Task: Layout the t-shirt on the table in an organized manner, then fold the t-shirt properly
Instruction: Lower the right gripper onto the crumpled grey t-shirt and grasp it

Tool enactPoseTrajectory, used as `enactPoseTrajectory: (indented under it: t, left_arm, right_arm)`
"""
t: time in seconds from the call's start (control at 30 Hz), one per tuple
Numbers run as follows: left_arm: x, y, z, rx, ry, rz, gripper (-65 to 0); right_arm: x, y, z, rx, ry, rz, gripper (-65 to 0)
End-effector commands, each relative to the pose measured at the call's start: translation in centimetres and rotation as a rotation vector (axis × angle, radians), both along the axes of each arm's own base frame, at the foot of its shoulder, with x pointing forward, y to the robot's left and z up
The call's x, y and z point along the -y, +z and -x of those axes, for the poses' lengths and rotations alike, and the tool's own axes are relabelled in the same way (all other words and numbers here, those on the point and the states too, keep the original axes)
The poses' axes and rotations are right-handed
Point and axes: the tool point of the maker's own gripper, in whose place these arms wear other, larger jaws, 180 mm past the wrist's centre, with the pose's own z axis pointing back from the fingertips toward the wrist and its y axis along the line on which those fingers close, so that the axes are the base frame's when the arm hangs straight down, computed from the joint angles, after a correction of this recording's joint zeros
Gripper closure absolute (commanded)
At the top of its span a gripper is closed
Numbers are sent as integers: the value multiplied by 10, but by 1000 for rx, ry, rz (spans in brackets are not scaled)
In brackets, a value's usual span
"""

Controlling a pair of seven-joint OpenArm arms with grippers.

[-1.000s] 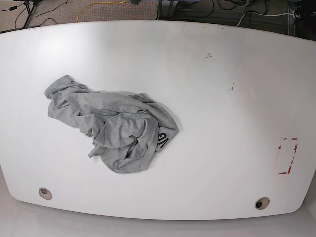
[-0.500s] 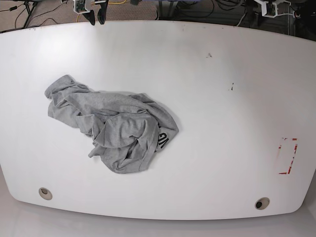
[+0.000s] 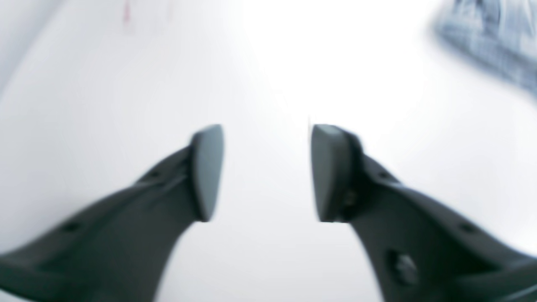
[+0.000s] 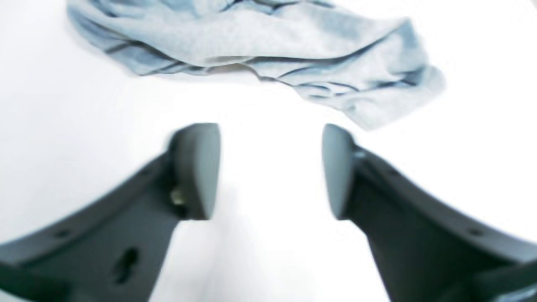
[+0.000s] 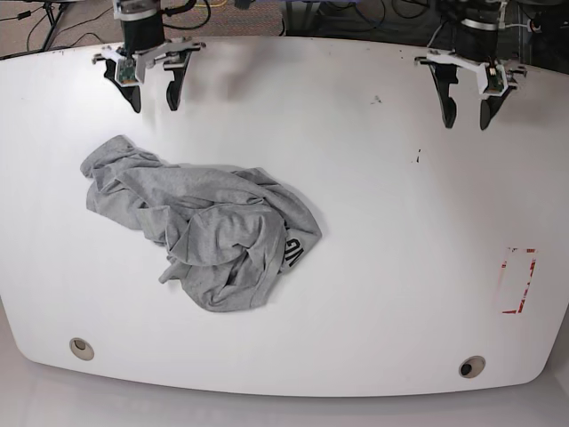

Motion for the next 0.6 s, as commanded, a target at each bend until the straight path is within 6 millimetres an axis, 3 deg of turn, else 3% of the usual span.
enactPoseTrajectory:
  t: [0.0,0.17,0.57]
  left_arm:
    - [-1,13,-9,57,3,-2,-344]
    - [-2,27,-30,128,4,-10,-349]
    - [2,41,-51,187,-18,-82,-349]
  right_arm:
    - [6,18,-24,76,-7,13,-393]
    - [3,23,-59,88,4,5,-400]
    - [-21,56,-151,118,160,6,-400]
